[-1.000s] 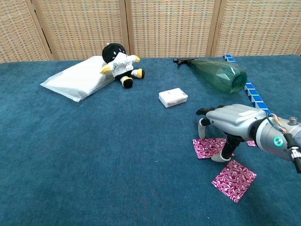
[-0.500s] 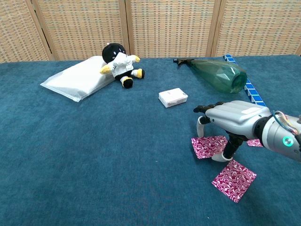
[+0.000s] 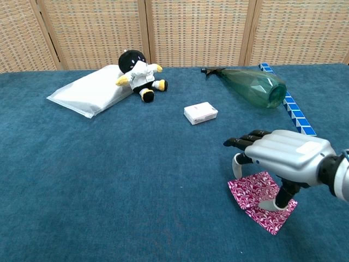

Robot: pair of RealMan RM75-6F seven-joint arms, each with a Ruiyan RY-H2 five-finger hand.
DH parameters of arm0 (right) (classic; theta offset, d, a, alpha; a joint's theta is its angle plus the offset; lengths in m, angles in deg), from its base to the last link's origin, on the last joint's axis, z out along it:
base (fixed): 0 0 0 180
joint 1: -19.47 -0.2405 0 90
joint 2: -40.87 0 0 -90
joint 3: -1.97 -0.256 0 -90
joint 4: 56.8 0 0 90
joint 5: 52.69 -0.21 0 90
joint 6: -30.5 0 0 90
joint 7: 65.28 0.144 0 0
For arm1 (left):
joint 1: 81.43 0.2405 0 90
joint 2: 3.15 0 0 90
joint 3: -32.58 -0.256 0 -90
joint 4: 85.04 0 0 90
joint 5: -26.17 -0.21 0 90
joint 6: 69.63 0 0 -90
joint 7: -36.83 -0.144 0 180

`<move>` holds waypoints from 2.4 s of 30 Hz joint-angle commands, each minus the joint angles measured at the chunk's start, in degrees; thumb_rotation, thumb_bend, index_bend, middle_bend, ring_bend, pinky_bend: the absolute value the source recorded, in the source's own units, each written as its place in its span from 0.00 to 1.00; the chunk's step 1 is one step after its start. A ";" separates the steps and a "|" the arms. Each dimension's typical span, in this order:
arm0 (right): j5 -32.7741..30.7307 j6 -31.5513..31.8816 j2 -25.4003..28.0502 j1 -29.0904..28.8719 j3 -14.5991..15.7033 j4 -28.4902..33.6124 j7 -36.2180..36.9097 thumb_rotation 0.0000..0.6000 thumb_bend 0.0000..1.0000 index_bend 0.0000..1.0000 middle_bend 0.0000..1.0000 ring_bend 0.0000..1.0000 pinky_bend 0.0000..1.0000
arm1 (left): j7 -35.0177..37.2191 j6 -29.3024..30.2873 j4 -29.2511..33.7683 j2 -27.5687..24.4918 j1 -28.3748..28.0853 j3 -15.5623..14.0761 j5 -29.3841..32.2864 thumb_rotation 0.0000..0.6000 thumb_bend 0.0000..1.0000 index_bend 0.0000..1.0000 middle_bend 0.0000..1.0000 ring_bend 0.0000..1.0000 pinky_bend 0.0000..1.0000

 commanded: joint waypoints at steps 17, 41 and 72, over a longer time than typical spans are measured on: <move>5.83 -1.22 1.55 2.78 2.71 -1.12 -0.74 1.00 0.36 0.54 0.00 0.00 0.00 | 0.08 0.05 -0.05 0.02 0.02 -0.01 -0.05 1.00 0.00 0.00 0.00 0.00 0.00; 5.83 -4.29 3.68 3.43 2.51 -0.34 -3.74 1.00 0.26 0.35 0.00 0.00 0.00 | -0.02 0.07 -0.03 0.05 0.04 0.00 -0.02 1.00 0.00 0.00 0.00 0.00 0.00; 3.98 -2.32 8.97 4.88 -4.31 0.20 4.95 1.00 0.21 0.23 0.00 0.00 0.00 | -0.11 0.01 0.06 -0.01 0.04 -0.01 0.03 1.00 0.00 0.00 0.00 0.00 0.00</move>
